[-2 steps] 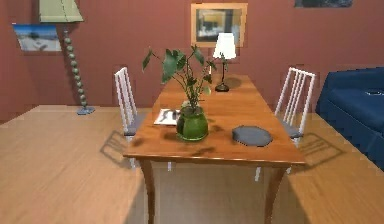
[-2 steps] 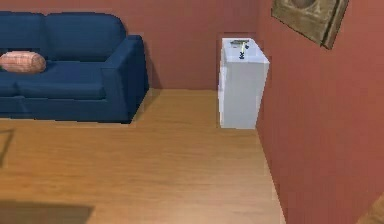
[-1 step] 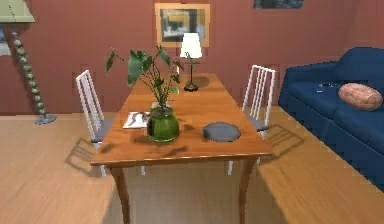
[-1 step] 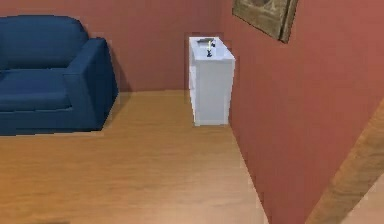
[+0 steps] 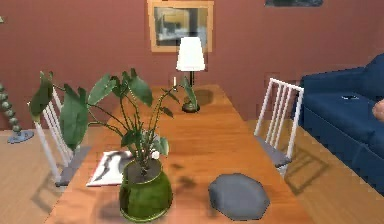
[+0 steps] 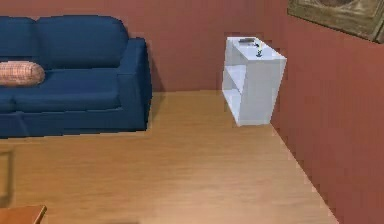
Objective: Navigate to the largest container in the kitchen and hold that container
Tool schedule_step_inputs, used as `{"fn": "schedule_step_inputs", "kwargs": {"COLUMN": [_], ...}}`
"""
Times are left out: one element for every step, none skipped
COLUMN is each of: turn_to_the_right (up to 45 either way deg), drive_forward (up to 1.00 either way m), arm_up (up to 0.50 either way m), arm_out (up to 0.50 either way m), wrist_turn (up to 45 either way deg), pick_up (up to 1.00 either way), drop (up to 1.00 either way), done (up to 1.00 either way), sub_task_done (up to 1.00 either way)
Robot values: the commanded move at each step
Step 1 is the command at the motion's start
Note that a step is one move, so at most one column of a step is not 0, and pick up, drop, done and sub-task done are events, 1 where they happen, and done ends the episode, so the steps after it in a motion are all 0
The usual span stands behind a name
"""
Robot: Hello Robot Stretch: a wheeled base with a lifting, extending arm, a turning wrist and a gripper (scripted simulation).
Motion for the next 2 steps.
{"fn": "schedule_step_inputs", "kwargs": {"turn_to_the_right": [-45.0, -45.0], "drive_forward": [0.0, 0.0], "arm_up": [0.0, 0.0], "arm_out": [0.0, 0.0], "wrist_turn": [0.0, 0.0], "pick_up": [0.0, 0.0], "drop": [0.0, 0.0], "done": [0.0, 0.0], "sub_task_done": [0.0, 0.0]}}
